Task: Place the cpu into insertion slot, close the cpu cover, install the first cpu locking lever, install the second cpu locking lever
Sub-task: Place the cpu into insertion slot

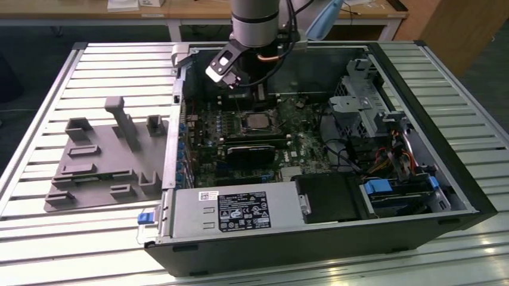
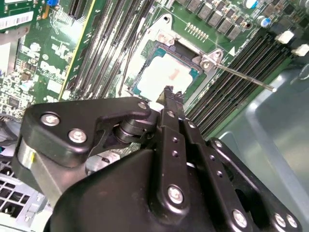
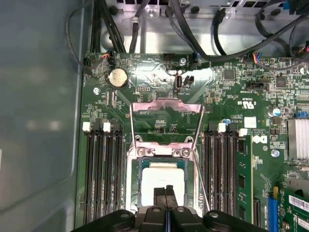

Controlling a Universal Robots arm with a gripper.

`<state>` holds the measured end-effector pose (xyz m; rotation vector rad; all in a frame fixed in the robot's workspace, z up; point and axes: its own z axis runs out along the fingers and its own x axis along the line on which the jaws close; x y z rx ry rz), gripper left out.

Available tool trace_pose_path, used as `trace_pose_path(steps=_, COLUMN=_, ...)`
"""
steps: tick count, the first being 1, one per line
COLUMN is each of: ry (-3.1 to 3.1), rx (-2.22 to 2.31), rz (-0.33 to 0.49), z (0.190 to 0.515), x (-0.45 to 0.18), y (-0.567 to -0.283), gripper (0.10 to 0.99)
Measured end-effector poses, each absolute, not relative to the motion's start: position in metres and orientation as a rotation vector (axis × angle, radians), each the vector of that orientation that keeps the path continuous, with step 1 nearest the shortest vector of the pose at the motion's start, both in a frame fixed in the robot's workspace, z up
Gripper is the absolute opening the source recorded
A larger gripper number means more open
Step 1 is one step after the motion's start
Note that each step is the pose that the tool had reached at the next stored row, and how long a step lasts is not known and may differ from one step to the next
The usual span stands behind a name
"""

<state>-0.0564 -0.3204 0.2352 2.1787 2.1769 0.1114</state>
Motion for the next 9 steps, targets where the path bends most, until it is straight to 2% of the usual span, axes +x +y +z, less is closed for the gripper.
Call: trace_pose_path(steps=9, ry=2.169, rx=2.186, rz=0.111, z=0.2389, x=-0.0475, y=-0.3204, gripper=0.102)
